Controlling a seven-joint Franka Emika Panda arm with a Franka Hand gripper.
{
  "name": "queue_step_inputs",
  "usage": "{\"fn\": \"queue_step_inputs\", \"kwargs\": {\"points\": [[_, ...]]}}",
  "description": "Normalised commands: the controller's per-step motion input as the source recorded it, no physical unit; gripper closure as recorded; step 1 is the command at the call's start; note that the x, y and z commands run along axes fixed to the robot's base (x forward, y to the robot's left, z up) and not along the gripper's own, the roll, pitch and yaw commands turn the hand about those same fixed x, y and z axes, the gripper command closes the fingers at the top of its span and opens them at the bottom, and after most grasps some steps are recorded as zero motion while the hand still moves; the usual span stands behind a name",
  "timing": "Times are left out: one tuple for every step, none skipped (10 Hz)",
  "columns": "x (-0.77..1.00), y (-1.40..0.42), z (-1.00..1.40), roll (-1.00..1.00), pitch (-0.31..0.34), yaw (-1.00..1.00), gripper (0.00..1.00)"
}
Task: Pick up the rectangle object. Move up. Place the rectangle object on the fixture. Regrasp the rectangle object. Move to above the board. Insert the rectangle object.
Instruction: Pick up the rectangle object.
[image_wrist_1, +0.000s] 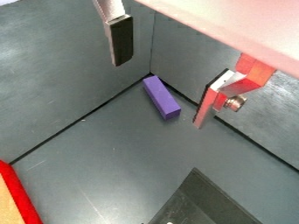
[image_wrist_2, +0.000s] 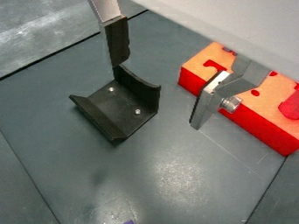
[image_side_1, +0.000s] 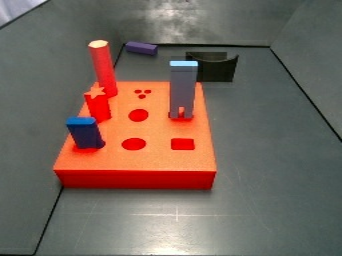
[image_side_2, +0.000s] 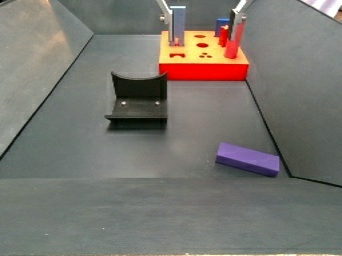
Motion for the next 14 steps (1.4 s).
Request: {"fn": "queue_step_inputs", "kwargs": {"points": [[0.00, 0.01, 0.00, -0.01, 0.000, 0.00, 0.00], [0.00, 0.12, 0.00, 0.00, 0.000, 0.00, 0.00], [0.00, 0.16, -0.06, 0.07, 0.000, 0.04, 0.00], [0.12, 0.53, -0.16, 0.15, 0.040, 0.47, 0.00], [-0.03, 0.35, -0.29, 0.09, 0.000, 0.77, 0.00], [-0.08, 0.23, -0.43, 0.10, -0.030, 0.90, 0.00], [-0.09, 0.20, -0.48, 0.10, -0.059, 0.93, 0.00], [-0.09, 0.22, -0.51, 0.05, -0.046, 0.93, 0.00], [-0.11, 0.22, -0.54, 0.04, -0.057, 0.93, 0.00], [-0.11, 0.22, -0.55, 0.04, -0.061, 0.92, 0.00], [-0.12, 0.24, -0.54, 0.03, -0.054, 0.90, 0.00], [-0.14, 0.29, -0.51, 0.03, -0.051, 0.85, 0.00], [-0.15, 0.32, -0.50, 0.03, -0.053, 0.83, 0.00], [-0.15, 0.37, -0.45, 0.03, -0.039, 0.78, 0.00]]}}
